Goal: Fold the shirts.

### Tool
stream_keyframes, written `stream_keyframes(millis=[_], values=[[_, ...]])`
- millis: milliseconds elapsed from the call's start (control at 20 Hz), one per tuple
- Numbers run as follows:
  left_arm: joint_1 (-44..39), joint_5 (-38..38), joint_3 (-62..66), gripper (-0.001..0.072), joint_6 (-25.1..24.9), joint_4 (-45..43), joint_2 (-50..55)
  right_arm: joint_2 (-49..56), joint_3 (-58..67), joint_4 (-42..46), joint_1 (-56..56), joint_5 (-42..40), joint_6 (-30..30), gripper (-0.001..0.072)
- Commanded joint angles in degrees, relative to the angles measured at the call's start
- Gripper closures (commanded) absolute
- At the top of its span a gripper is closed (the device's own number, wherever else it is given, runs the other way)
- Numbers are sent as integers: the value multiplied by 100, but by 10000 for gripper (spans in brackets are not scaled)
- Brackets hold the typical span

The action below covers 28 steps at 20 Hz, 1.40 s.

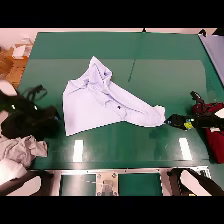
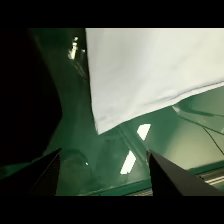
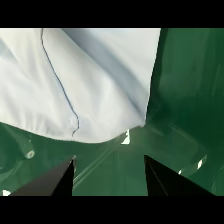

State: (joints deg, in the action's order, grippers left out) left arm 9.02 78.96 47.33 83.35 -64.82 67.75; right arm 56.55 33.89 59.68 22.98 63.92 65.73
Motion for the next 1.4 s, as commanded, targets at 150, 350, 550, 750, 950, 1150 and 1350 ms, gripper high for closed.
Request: stream_keyframes(millis=[150,350,550,750,950,1150,1350], values=[[9,-1958,-1941,101,-525,1578,-385,94,162,28,-42,72,138,219],[9,-2457,-2044,102,-629,1985,-385,94,162,-68,-42,68,133,219],[9,-2636,-2046,300,-1078,2664,-334,94,162,-72,-42,68,136,218],[9,-2179,-2044,679,-1853,3226,-52,94,162,-66,-42,94,131,216],[11,-2186,-2000,682,-1943,3051,-35,96,162,-7,-42,57,109,215],[9,-2243,-1996,682,-1941,3027,-35,431,162,2,-44,-153,109,216],[9,-2243,-1996,682,-1945,3027,-35,1047,162,-225,-179,-291,33,219]])
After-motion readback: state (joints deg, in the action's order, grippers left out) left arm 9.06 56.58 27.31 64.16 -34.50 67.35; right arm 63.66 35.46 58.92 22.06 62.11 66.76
